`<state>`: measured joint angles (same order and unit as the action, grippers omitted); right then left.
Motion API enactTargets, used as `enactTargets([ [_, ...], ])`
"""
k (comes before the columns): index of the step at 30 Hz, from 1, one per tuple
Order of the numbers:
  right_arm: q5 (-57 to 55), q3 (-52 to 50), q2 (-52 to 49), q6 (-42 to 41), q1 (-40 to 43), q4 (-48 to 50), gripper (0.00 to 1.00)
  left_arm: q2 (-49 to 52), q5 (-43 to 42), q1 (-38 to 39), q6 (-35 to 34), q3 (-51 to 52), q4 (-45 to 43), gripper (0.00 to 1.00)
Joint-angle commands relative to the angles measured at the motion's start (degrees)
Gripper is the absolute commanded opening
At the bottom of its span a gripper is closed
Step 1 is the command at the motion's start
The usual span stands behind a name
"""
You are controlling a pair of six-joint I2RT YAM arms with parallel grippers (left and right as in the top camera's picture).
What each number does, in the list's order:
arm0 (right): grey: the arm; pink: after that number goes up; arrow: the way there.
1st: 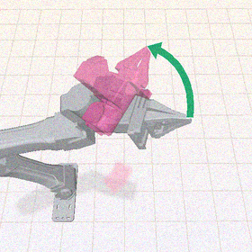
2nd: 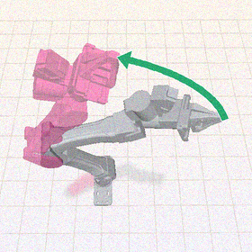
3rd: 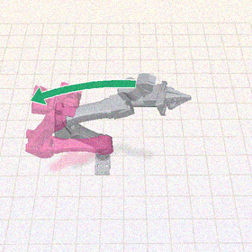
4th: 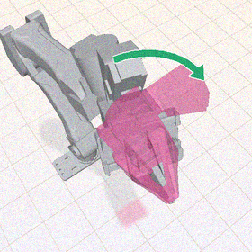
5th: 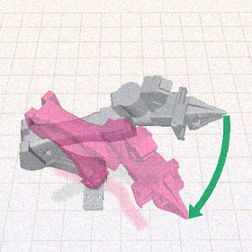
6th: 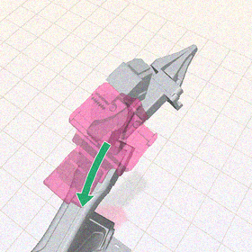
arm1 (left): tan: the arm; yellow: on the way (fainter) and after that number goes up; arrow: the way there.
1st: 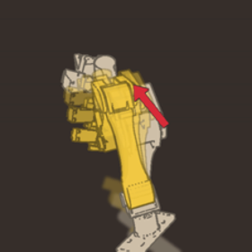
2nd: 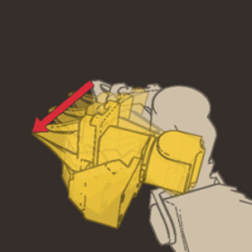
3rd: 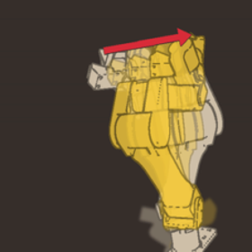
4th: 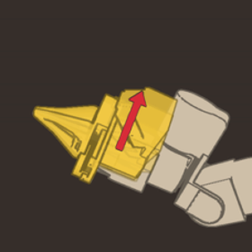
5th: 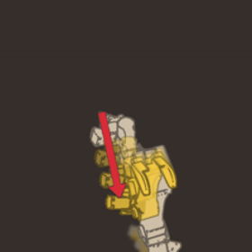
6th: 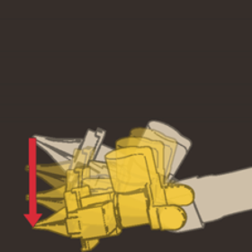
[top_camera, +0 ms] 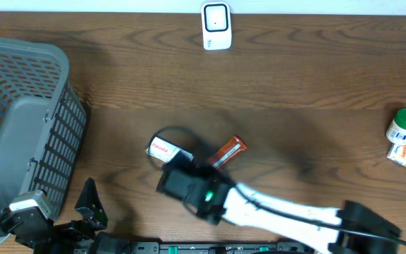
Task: Scan the item barcode
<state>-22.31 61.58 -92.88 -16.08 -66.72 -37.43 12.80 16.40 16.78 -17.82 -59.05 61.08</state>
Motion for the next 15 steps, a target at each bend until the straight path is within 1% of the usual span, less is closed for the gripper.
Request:
enactTargets([
  [1,5.09,1.38,4.63,-3.52,5.75,-1.31,0.01,0.00,-0.31,0.02,-0.07,0.02,-0.22,0.97],
  [5,7.74,1.36,5.90,-3.61,13.70,-4.31,0.01,0.00,-0.31,0.02,-0.07,0.02,-0.24,0.97],
  [9,13.51,1.25,3.87,-3.58,20.50,-5.09,0.01,0.00,-0.31,0.02,-0.07,0.02,-0.24,0.97],
  [15,15.78,1.25,-0.83,-3.58,24.48,-5.03,0.01,0.00,-0.31,0.02,-0.07,0.02,-0.24,0.97],
])
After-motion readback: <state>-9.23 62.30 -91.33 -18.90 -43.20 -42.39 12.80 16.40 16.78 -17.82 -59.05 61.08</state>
